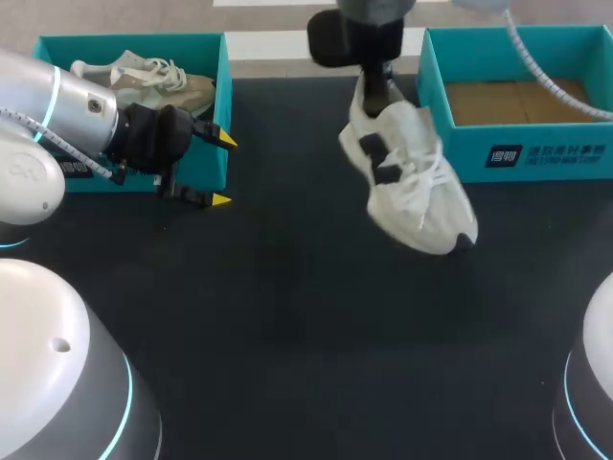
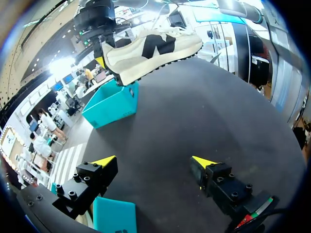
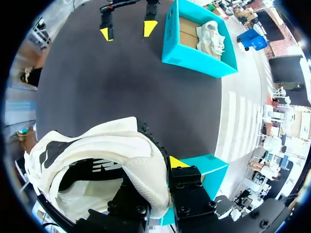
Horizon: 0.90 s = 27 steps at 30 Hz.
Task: Take the shoe out of the shoebox, open the shoe tongue, remove and reinsert the insole, then place the shoe into the shoebox
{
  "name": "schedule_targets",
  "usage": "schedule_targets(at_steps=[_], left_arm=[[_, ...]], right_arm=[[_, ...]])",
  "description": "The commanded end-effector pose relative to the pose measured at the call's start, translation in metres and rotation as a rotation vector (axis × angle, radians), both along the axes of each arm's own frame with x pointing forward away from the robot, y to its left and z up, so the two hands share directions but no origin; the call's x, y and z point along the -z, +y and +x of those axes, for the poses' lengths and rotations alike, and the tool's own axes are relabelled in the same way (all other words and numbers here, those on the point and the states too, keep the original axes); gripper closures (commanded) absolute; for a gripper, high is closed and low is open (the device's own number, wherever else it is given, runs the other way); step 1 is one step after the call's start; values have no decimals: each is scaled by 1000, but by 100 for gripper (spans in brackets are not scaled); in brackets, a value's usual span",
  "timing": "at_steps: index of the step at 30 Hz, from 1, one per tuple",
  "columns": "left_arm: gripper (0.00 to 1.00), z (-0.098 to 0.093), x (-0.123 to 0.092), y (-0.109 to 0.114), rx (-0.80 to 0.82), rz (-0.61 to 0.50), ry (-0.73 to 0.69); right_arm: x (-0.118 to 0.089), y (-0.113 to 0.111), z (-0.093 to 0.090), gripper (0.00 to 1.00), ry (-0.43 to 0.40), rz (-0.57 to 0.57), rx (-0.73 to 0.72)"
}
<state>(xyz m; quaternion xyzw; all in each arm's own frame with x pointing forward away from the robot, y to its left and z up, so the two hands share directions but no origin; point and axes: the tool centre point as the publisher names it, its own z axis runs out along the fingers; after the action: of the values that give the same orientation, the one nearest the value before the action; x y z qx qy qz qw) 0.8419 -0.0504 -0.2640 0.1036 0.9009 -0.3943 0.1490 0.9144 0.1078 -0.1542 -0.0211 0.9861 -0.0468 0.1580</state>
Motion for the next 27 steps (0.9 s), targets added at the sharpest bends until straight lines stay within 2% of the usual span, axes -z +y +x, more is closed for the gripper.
schedule_targets(at_steps=[1, 16, 20, 27], left_arm=[[0, -1, -1, 0, -2, 4, 0], [0, -1, -1, 0, -2, 4, 0], [0, -1, -1, 0, -2, 4, 0], [0, -1, -1, 0, -2, 4, 0]], right_arm=[[-12, -1, -5, 100, 0, -5, 1], [-12, -1, -5, 100, 0, -5, 1], [-16, -21, 12, 100, -9, -2, -8], [-18, -83, 44, 100, 27, -36, 13]])
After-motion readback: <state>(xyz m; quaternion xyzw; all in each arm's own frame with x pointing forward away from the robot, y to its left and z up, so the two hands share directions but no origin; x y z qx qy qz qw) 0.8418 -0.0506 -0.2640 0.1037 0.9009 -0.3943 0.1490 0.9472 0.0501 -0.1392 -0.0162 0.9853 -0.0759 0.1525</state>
